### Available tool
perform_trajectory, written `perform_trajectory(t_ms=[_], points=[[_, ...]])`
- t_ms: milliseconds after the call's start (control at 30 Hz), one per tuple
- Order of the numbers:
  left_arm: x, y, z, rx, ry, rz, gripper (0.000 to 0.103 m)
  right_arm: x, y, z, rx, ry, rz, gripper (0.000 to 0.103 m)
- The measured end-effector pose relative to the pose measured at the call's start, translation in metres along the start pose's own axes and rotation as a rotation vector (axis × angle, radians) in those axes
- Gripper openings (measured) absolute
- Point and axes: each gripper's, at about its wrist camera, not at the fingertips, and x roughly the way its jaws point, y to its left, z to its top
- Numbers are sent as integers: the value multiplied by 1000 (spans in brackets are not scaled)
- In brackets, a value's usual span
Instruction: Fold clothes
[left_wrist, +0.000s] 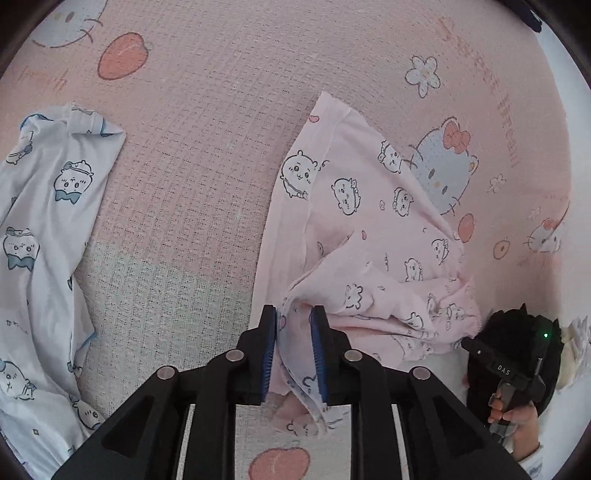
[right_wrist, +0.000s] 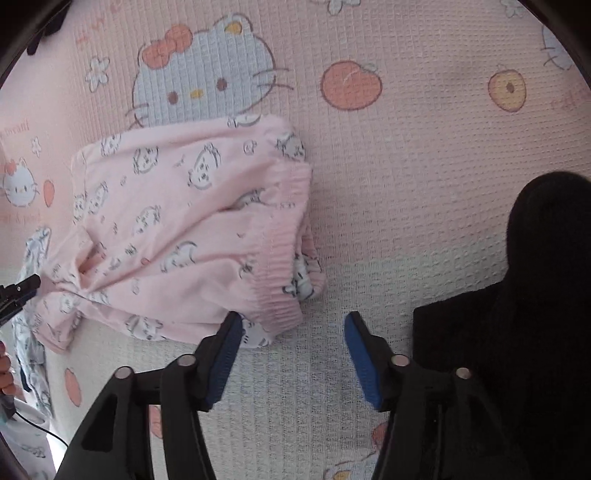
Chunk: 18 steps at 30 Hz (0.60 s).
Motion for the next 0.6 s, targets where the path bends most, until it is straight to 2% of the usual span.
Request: perform_trajectory(t_ms=[33,67,133,233,367,500,600], points=[[-4,-1,1,-11,-10,-9,33,-5,0,3,8,-8,6,62],[-7,-2,1,-26,-17,-17,49,-9,0,6,15,-14,8,64],[-12,-6,3,-36,-30,-37,60,-16,2,13,21,-18,12,64],[-18,-15,7,-43,-50,-64,60,-20,11,26,25,-17,17,65],[-5,-25,18,-76,-30,-74,61,-22,11,39,60,-16,28,65],[7,-34,22,-102,-10,-34,61,-15,15,50,95,10,47,65],[20,-48,26,-109,6,-62,61,-8,16,57,137,34,78,65]])
